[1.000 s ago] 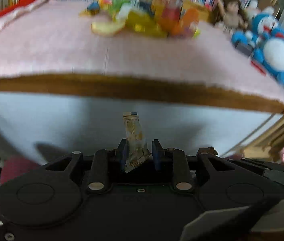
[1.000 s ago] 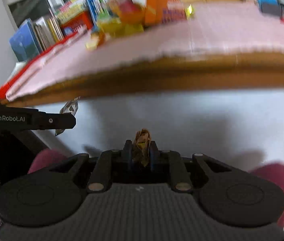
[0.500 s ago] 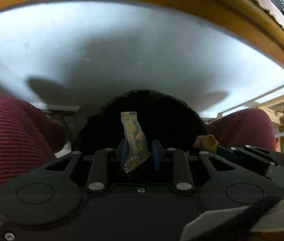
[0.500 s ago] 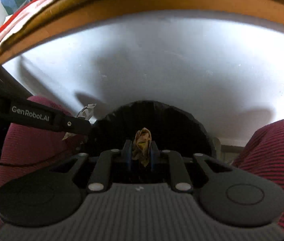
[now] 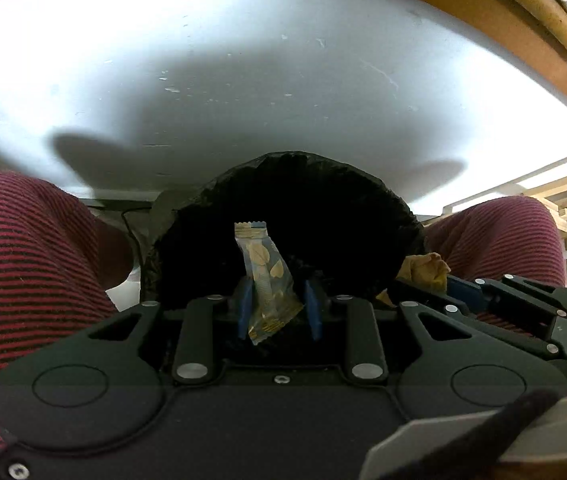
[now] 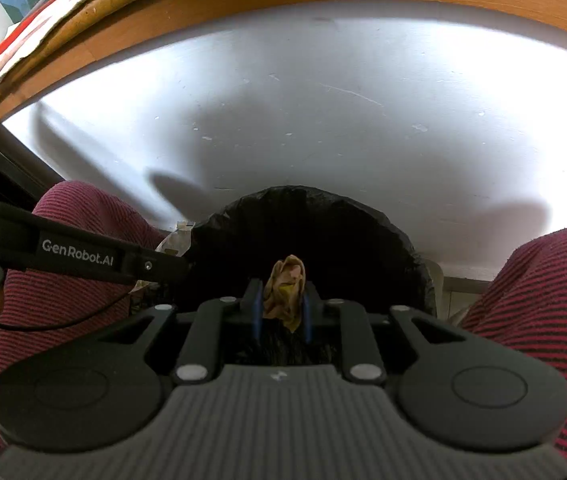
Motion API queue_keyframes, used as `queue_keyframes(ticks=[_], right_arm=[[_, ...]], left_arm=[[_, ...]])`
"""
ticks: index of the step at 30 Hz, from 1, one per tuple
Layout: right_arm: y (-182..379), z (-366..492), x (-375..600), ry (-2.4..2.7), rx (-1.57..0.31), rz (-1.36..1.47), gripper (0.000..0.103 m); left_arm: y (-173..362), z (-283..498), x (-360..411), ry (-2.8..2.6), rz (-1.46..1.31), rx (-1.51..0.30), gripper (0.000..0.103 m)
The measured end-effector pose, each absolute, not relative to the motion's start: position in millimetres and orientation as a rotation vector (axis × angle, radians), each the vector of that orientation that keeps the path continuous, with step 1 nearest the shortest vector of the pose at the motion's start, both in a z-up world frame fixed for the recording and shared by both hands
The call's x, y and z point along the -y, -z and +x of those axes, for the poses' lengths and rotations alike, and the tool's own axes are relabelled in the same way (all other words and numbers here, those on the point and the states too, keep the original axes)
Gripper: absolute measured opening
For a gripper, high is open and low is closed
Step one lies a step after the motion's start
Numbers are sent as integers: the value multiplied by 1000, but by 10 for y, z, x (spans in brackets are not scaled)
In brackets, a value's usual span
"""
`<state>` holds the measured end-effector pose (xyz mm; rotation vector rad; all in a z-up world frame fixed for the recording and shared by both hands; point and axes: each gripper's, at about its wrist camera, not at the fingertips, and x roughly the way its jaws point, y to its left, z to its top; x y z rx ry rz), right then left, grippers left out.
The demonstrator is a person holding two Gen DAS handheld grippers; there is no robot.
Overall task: Collect trash
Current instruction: 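Lower both held wrappers below the table edge into the black bin and open both tools, then raise both open tools back above the table toward the remaining trash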
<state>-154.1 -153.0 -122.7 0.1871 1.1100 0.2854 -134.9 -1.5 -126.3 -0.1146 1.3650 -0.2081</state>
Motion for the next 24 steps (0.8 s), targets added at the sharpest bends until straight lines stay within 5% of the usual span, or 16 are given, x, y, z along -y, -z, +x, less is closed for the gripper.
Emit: queue_keyframes(ticks=[6,7,11,21,24], right_arm=[[1205,-1557,1549,-289,-1110,187,29],[1201,-1562,1563,-286,-1111,188,45],[1221,-1559,1554,-288,-1111,191,64],[1126,-1559,1593,-299,-1078,171,76],[992,-1538,1648,-312,-1028,169,81]], left_arm=[[1276,-1345,34,201,-105,-1369,31],[1276,-1346,32,199,-103,-1368,33],[1300,-1332,35,182,-96,-1372,52],[1168,-1317,17,177,-68,-1308,66],[1037,-1304,7,182,-50,-1244,81]])
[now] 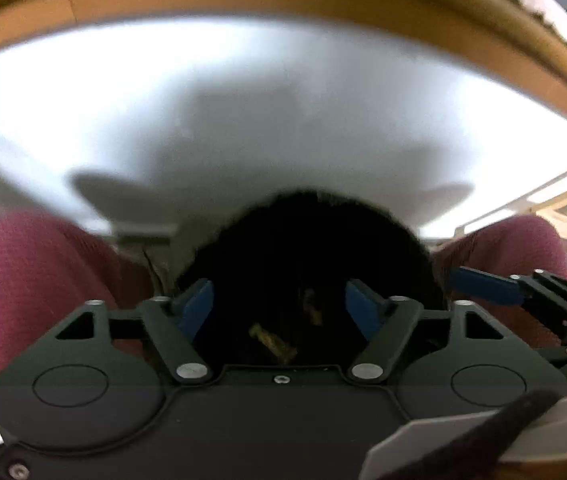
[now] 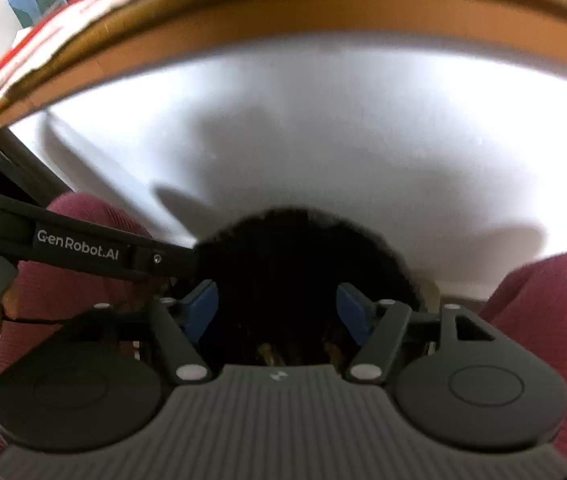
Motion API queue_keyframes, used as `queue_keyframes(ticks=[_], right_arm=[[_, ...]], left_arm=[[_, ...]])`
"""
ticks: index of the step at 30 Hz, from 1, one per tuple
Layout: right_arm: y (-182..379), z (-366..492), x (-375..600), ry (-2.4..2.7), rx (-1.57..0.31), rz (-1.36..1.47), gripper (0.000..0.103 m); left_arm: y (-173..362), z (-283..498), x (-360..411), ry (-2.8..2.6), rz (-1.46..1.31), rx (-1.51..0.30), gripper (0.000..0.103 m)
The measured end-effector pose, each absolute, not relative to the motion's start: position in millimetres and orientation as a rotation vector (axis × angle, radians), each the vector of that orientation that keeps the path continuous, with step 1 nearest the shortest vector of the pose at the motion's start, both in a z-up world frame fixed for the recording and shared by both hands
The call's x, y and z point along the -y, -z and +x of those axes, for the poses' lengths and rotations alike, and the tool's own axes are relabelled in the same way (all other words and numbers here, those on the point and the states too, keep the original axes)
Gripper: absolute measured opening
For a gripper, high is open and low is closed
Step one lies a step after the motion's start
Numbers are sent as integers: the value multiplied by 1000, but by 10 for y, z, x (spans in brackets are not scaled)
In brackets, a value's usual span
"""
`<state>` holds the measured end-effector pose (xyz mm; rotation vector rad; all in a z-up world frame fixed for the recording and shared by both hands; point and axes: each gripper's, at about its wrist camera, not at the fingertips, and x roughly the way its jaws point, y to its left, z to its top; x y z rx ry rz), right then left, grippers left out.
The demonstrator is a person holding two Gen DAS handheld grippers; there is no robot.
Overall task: Collect trash
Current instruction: 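Raise both open tools back above the table toward the remaining trash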
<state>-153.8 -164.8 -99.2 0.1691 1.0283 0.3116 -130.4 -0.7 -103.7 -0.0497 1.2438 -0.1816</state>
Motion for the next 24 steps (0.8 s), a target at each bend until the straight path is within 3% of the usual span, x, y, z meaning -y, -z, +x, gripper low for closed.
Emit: queue_keyframes(ticks=[11,24], right_arm=[[322,-1375,1884,-343,-771,159,97],[-172,-888,1974,-247,-543,154,101]], left_arm=[[315,-1245,-189,262,-132,-900,92],[-278,-999,-159,197,-86,-582,97]])
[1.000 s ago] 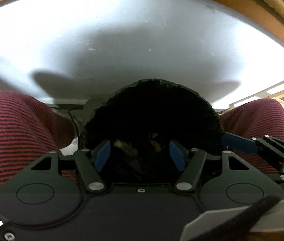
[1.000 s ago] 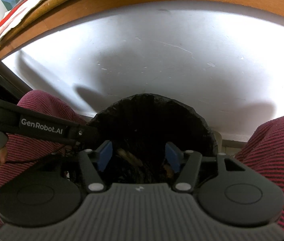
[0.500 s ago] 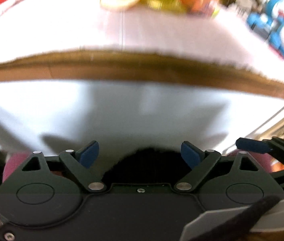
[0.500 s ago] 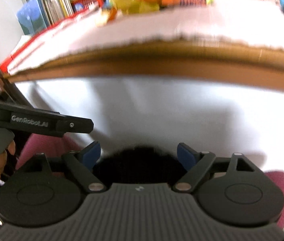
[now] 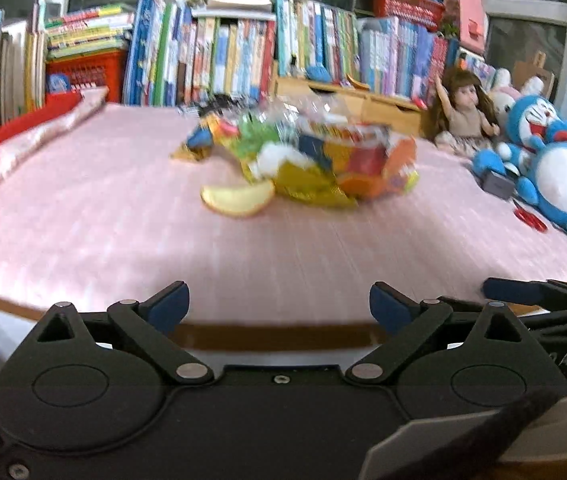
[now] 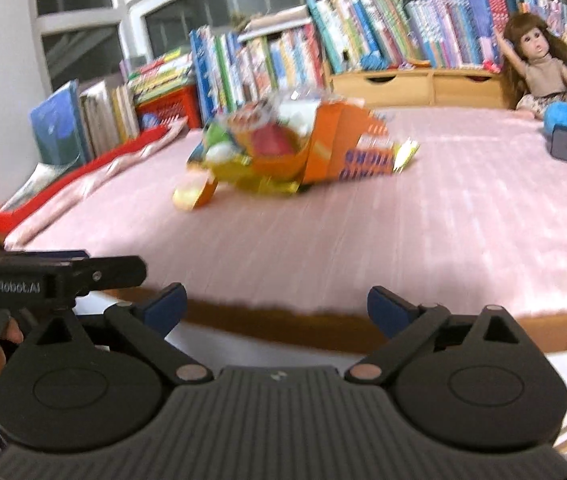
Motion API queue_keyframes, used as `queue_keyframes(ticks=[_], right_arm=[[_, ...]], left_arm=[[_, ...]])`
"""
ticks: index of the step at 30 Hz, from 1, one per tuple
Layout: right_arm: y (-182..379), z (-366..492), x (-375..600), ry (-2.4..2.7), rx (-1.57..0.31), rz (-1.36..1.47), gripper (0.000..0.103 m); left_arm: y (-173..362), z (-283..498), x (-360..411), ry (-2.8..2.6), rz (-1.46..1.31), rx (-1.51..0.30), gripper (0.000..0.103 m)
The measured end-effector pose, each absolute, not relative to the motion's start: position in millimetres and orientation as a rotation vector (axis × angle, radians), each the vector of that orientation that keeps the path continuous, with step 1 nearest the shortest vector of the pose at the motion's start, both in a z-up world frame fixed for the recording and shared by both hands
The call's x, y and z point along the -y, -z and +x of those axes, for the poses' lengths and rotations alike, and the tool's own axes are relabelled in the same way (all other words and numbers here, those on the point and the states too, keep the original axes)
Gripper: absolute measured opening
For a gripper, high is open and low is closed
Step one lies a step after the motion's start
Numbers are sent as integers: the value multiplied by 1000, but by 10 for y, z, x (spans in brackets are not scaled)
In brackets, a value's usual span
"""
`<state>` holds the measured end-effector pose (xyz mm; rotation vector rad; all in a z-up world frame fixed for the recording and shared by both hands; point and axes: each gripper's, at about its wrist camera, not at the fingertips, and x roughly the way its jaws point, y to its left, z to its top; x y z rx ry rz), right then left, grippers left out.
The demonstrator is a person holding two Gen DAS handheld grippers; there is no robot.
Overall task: Collect trash
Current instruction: 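Raise both open tools back above the table toward the remaining trash, then grasp the white paper bag with the right tool while the left tool grasps the apple slice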
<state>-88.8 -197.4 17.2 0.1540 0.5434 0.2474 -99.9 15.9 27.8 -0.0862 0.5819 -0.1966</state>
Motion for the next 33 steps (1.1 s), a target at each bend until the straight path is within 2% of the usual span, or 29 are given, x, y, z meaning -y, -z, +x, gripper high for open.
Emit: queue_keyframes(ticks=[4,8,9,19,23,29,30,32,33], right_arm=[[-262,-732,2076,-207,-500,174,101],[-312,-505,2190,-145,-511,208,85],[-322,-440,2222,-135,-514,223,85],[-478,203,2433,-138,-525,395,82],[-531,391,2397,-117,-516,409,87],[-384,623,2473,-61,-544,474,89],[-368,611,2490,-39,-546,478,87],[-337,576,2509,28,-565,451,65],[-315,554,2533,44,-569,438,62]], left_arm=[[-335,-863,-199,177,-101,-524,97],[-328,-667,-176,103,-52,-521,98],[-319,-606,-159,93,-42,-531,98],[-194,-122,-140,60,-123,-524,97],[-115,94,-137,39,-157,-540,97],[-3,319,-89,13,-135,-581,97],[8,355,-88,9,-133,-590,94],[24,406,-100,8,-137,-612,86],[29,420,-110,11,-139,-614,85]])
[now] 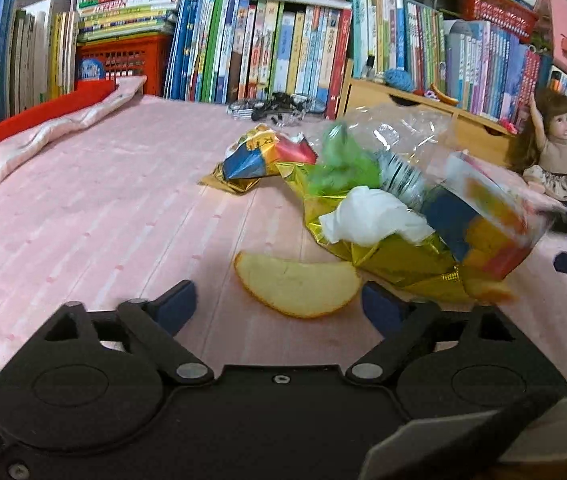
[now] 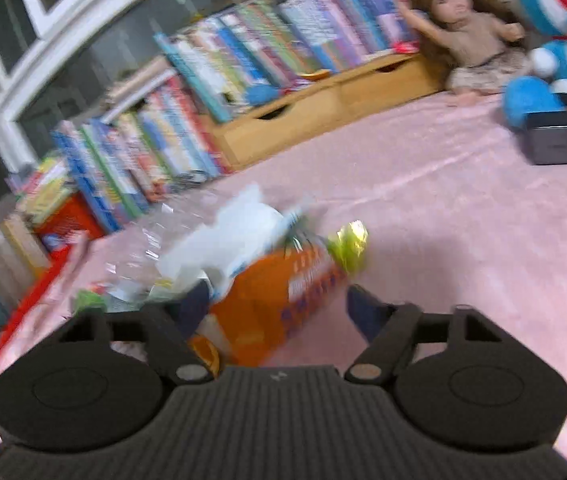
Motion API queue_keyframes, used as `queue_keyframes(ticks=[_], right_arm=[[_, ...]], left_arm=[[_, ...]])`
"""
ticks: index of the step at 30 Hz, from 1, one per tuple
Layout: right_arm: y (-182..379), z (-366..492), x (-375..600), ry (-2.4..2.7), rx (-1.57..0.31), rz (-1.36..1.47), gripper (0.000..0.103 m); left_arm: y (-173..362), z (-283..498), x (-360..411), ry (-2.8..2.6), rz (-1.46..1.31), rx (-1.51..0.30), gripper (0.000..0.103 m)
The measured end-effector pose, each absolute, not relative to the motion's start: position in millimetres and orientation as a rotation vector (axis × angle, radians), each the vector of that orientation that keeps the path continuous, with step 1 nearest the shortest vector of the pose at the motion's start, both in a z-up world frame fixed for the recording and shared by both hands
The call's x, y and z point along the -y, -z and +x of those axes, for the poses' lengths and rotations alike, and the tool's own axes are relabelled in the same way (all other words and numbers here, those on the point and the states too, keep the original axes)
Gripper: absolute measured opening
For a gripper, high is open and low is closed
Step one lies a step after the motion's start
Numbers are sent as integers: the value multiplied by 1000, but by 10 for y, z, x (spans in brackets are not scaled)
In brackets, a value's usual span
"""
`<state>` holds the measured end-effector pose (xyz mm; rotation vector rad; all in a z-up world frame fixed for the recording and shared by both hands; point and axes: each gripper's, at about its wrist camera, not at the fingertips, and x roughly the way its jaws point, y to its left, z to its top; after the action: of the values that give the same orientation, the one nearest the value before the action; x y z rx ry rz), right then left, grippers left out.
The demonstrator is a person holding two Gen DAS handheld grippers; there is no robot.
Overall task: Collect trash
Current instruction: 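Grasp the white paper bag with the right tool while the left tool grasps the apple slice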
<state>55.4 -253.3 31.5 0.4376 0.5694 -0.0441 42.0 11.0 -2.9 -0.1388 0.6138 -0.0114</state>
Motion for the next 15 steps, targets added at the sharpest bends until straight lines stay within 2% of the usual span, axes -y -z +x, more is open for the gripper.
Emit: queue_keyframes(ticks=[2,9,15], right_arm=[[-255,508,2611,73,-581,429,57],[-227,405,2894,249,-567,358,52],[-228,342,3098,357,-528,331,51]], left_arm=[[32,431,-114,23,-136,-607,81],[7,445,-49,45,-124,-597,65],[-8,377,-39,40,-124,-579,60]])
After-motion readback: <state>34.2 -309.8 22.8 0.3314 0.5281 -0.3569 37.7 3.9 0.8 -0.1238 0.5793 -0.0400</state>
